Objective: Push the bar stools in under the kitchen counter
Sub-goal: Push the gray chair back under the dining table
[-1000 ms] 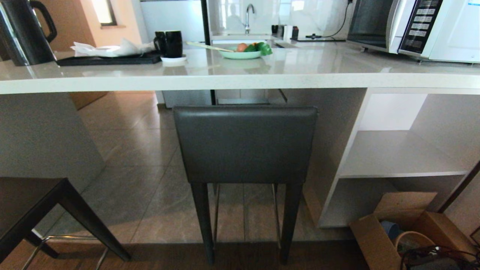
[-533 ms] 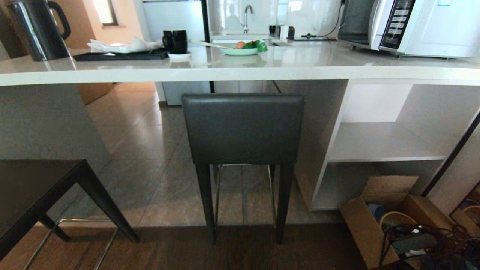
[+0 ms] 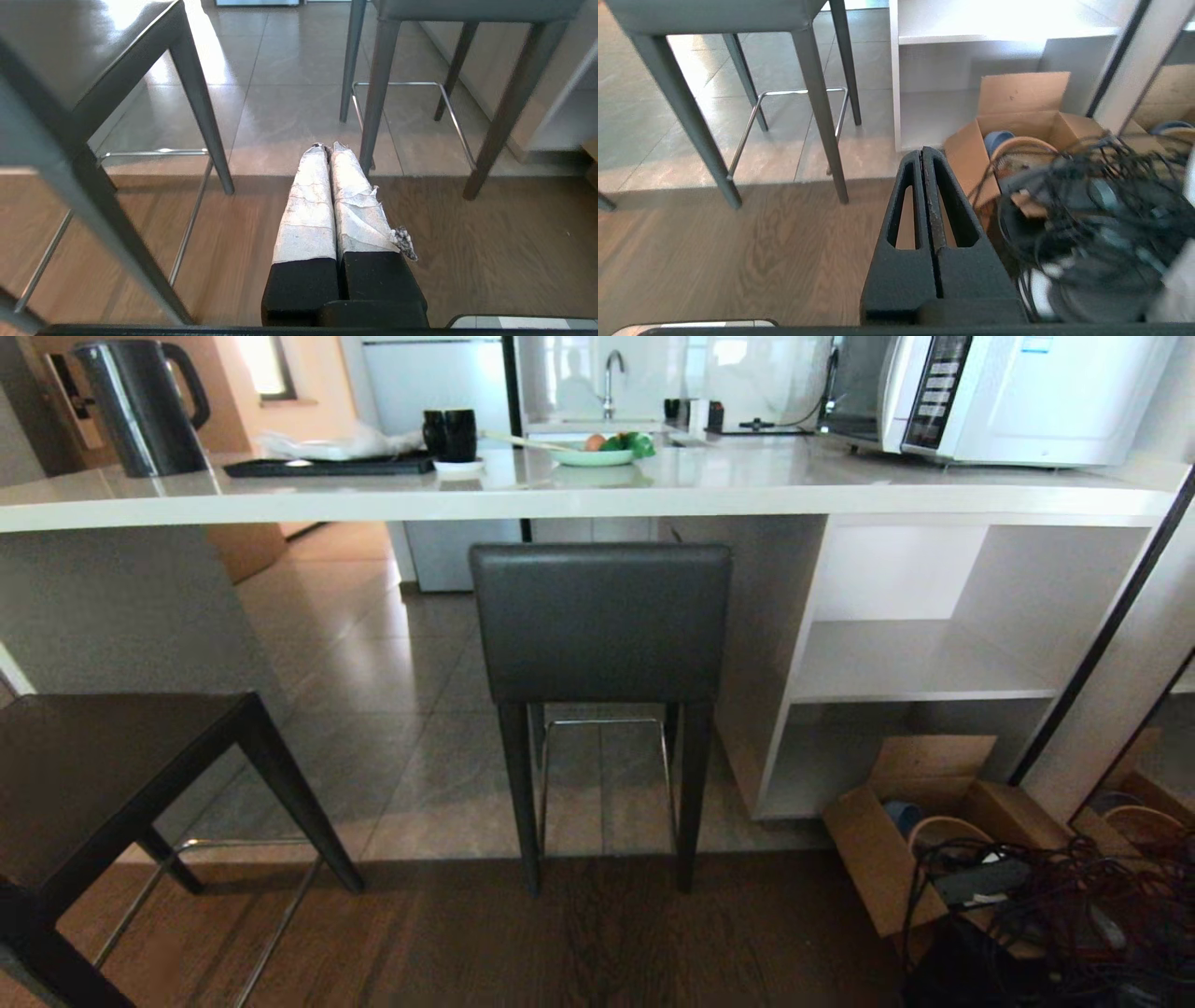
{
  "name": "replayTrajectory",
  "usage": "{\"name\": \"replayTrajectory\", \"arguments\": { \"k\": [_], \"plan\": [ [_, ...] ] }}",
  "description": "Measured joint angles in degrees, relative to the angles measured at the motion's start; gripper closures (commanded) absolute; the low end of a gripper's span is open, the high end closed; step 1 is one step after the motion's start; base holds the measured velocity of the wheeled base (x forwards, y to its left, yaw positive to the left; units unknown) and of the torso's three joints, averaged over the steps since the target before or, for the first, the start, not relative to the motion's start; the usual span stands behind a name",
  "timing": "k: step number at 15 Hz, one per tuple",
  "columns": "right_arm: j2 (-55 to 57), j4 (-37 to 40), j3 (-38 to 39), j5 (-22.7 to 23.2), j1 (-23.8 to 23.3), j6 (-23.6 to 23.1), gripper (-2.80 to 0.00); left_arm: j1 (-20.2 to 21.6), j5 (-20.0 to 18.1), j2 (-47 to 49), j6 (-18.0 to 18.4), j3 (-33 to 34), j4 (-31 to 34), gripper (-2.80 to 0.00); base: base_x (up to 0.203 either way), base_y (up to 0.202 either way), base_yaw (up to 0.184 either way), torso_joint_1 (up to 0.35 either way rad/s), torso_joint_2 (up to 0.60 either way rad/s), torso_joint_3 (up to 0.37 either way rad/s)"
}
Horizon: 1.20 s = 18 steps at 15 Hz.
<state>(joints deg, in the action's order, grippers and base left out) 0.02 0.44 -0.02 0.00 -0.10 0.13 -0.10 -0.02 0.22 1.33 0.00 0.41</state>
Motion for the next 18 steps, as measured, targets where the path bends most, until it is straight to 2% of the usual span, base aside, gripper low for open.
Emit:
{"name": "replayTrajectory", "arguments": {
  "k": [4, 12, 18],
  "plan": [
    [-0.02, 0.02, -0.05, 0.0, 0.0, 0.02, 0.0, 0.0, 0.02, 0.0, -0.04, 0.0, 0.02, 0.0, -0.155, 0.0, -0.002, 0.003, 0.0, 0.0],
    [-0.02, 0.02, -0.05, 0.0, -0.01, 0.02, 0.0, -0.06, 0.02, 0.0, -0.54, 0.0, -0.04, 0.0, 0.001, 0.007, 0.0, 0.001, 0.0, 0.0],
    [-0.02, 0.0, -0.02, 0.0, 0.0, 0.0, 0.0, -0.11, 0.02, -0.01, -0.57, 0.0, -0.06, 0.0, 0.001, 0.178, -0.001, 0.004, 0.0, 0.002]
  ]
}}
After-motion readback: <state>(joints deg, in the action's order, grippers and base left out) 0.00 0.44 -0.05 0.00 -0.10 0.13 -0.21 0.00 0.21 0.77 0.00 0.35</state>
